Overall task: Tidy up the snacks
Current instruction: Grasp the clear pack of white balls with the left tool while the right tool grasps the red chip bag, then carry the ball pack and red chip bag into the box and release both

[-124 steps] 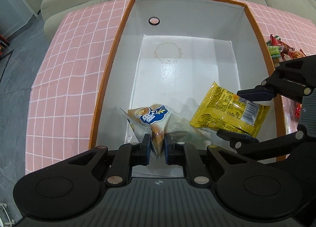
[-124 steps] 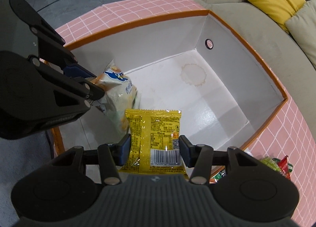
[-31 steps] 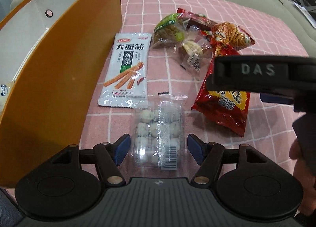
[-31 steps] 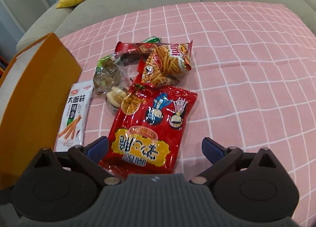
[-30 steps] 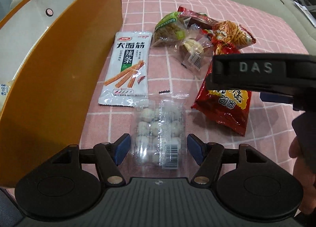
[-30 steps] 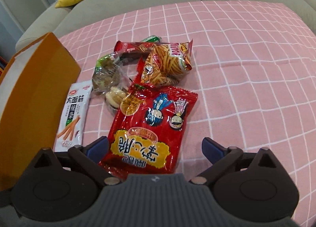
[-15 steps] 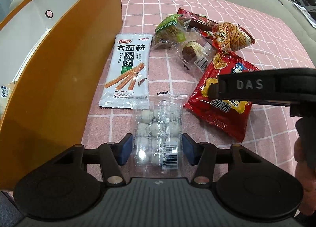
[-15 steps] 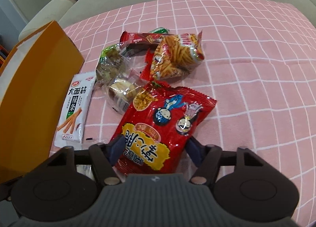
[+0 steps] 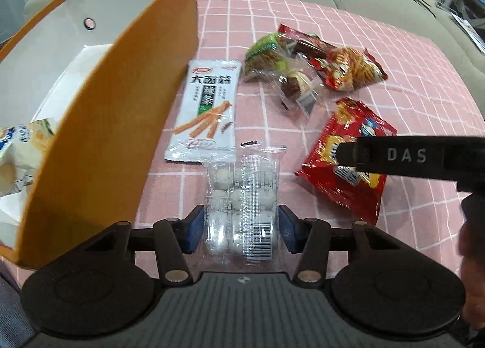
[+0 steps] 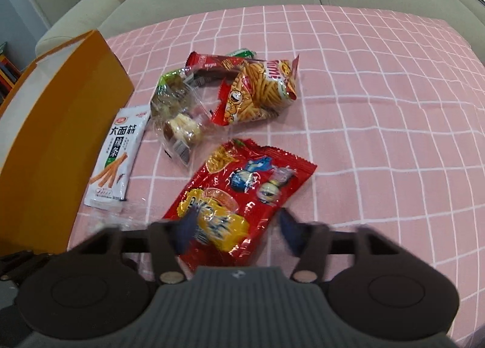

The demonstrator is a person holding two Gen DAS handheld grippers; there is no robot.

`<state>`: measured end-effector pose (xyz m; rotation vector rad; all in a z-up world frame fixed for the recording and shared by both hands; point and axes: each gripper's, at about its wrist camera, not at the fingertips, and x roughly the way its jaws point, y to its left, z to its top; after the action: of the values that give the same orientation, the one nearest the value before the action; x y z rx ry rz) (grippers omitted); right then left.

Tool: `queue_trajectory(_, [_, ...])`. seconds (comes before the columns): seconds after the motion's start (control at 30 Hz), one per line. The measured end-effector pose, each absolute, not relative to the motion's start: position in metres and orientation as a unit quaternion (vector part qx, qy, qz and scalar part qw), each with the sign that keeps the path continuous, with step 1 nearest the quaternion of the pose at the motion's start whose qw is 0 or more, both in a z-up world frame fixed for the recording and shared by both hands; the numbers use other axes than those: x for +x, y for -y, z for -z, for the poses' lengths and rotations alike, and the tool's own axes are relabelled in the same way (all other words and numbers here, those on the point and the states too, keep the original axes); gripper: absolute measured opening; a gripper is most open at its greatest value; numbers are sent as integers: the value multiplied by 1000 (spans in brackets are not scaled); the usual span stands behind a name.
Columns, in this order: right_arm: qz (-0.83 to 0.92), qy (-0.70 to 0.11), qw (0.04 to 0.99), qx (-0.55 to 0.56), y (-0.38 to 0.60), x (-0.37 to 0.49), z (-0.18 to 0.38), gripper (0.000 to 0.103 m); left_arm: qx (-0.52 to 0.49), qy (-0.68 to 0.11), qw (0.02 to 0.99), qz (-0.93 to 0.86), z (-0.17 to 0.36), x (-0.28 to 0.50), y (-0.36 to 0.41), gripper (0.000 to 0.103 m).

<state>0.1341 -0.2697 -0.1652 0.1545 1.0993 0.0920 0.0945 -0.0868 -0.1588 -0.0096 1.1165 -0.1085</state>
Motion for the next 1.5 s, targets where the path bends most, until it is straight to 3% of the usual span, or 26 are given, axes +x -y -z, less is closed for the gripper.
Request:
queue_trajectory(0.2, [-28,-548,832,80,252,149,177,93,2,-534,844,41,159,96,85,58])
queue_trajectory(0.4, [-14,-561,827,28,229,163,185,95,3,-540,841,42,162,97,86,58])
queue_trajectory(0.73, [-43,-556,830,-23,230,155,189,74,-6,-543,839,41,162,99,83,58])
queue_trajectory(0.9, [-80,-549,832,-26,246,138,183,70,-6,-542,839,47,161,98,84,58])
queue_trajectory(1.5, [-177,-481,859,-11,284,88,127,68,-23,-512,855,77,118,87,85,58])
